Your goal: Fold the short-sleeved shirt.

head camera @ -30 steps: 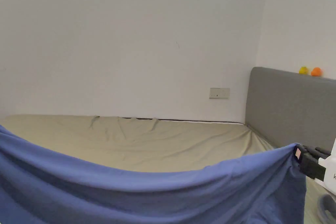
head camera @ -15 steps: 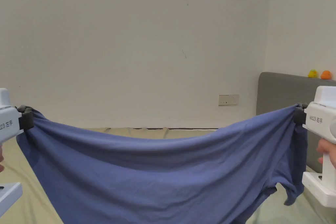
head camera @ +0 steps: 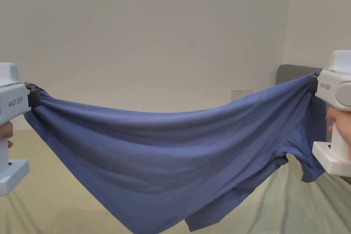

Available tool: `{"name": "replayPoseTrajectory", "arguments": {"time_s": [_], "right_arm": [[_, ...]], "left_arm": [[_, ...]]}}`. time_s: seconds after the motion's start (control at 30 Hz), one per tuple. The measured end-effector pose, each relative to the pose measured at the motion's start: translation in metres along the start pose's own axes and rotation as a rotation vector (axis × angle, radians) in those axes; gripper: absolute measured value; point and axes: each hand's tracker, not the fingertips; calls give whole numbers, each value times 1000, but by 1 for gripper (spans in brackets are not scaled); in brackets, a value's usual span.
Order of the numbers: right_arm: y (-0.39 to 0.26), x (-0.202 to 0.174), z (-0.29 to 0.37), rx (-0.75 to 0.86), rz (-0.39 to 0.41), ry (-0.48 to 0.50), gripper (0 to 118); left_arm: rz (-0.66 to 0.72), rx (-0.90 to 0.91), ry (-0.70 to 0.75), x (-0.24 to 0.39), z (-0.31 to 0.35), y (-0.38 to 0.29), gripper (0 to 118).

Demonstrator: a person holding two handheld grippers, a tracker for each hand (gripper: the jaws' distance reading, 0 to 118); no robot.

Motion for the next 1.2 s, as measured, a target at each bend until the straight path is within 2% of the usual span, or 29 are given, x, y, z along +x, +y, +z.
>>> {"name": "replayPoseTrajectory", "arguments": {"time_s": [0.23, 0.33, 0.4, 0.47, 0.5, 0.57, 0.63, 0.7, 0.8, 0.97, 1.1, 1.2], "right_arm": [[-31, -16, -70, 2, 25, -20, 6], [-63, -17, -82, -16, 3, -20, 6], [-89, -15, -82, -28, 9, -21, 6], [-117, -14, -74, -82, 21, -31, 6], [-131, -11, -66, -60, 27, -28, 6], [-162, -7, -51, -126, -16, 1, 6], [-189, -1, -33, -135, 23, 0, 6], [-219, 7, -2, -210, -51, 7, 6], [-249, 14, 53, -177, 27, 32, 6], [-289, 44, 124, -251, 11, 47, 6], [-286, 66, 174, -257, 49, 76, 6], [-276, 81, 208, -243, 58, 97, 6]], "left_arm": [[-6, -12, 39, 32, -70, -22, 1], [12, -36, 19, 42, -88, -49, 1], [70, -92, -14, 46, -92, -73, 1], [70, -121, -17, 53, -88, -97, 1], [73, -127, -35, 55, -84, -112, 1], [62, -166, -62, 60, -74, -139, 1], [52, -206, -89, 62, -58, -163, 1], [55, -225, -109, 62, -36, -185, 1], [147, -273, -120, 54, 4, -212, 1], [157, -318, -145, 36, 77, -247, 1], [211, -326, -149, 11, 125, -247, 1], [190, -326, -156, 1, 156, -242, 1]]}}
